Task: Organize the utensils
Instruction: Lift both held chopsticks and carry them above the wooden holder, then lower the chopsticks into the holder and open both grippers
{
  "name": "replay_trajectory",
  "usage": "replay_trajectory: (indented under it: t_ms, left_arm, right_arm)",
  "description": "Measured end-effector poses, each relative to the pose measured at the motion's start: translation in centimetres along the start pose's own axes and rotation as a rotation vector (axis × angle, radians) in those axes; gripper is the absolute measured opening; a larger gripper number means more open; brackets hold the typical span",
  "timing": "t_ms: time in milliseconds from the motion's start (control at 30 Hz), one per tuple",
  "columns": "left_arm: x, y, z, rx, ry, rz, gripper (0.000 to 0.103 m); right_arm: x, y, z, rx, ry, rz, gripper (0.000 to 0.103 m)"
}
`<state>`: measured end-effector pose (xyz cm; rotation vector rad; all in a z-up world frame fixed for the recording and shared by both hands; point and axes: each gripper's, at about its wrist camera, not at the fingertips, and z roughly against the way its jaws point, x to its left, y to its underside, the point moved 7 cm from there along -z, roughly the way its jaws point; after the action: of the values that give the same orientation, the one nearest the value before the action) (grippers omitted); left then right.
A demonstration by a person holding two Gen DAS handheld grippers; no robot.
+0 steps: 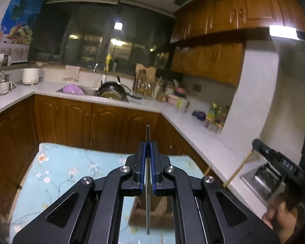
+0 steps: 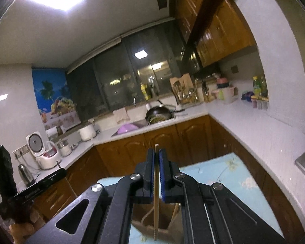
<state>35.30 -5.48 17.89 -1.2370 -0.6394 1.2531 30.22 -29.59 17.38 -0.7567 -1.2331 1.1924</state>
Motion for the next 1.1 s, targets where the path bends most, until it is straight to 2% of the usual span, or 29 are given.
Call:
replay_trajectory:
  t_ms: [133, 233, 500, 733, 1100]
  left_arm:
    - [0.6, -1.2, -2.2, -0.054, -0.032, 0.024, 0.004]
    - [1.2, -1.0, -4.0, -0.076, -0.059, 0.040, 0.004]
    - [2.4, 3.8, -8.3, -0.011, -0.069, 0.053, 0.004]
    - [2.8, 7.8, -9.3, 0.072, -0.069, 0.049, 0.004]
    - [2.3, 9.1, -9.8, 0.129, -0.058, 0.030, 0.005]
  right_arm:
    - [-0.5, -1.2, -1.2, -0.035, 0.025, 0.007, 0.005]
    - [-0.8, -0.9, -2.2, -0.038, 0.036, 0.013, 0.005]
    - [-1.7, 3.3, -5.2, 0.014, 0.041, 0.013, 0.005]
    - [-3.1, 7.6, -7.0, 0.105, 0.054, -0.012, 0.005]
    - [-3.6, 7.2, -6.9, 0.122, 0.063, -0.015, 0.005]
